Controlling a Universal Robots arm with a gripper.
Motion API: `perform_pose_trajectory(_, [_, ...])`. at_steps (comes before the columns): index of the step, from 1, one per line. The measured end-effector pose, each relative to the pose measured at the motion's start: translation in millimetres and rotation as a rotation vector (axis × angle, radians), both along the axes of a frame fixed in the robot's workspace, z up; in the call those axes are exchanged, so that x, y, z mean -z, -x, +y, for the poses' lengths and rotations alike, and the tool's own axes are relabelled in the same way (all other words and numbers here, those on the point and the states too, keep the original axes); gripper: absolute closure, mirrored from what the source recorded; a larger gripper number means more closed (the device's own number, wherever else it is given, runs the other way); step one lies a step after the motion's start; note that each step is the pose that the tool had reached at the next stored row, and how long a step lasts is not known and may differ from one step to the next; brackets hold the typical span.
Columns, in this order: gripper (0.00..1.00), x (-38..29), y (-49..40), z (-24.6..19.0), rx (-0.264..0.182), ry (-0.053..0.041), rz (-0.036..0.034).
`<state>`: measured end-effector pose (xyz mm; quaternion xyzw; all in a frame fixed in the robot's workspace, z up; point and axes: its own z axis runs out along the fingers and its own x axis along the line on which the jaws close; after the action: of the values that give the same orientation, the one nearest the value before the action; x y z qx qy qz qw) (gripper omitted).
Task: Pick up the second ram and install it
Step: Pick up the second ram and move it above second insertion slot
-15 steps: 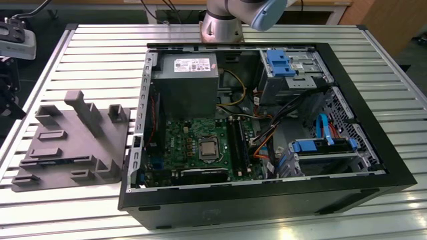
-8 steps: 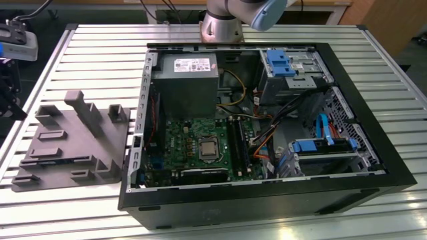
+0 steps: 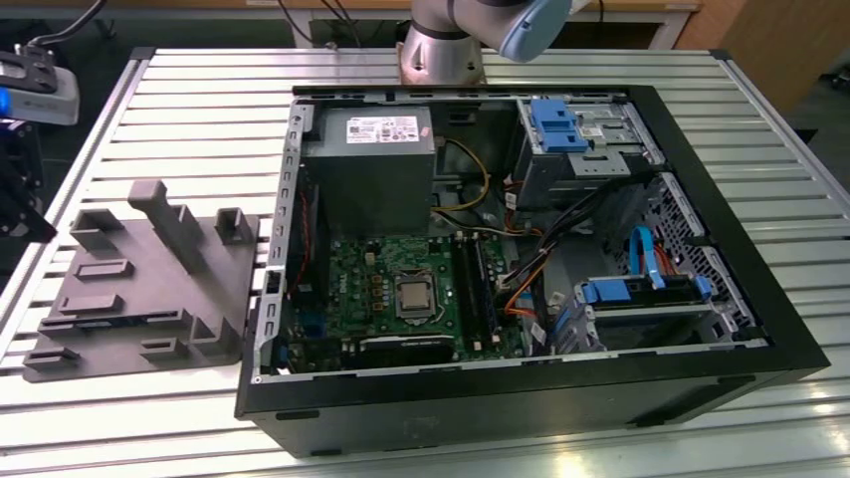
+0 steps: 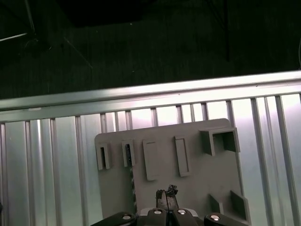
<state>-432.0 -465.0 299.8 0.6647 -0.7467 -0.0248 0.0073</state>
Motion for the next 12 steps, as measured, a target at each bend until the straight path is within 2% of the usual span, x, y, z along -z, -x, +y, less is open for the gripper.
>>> perform_pose_trajectory(12, [0.89, 8.3, 0.0, 0.0, -0.033, 0.0002, 0.0009])
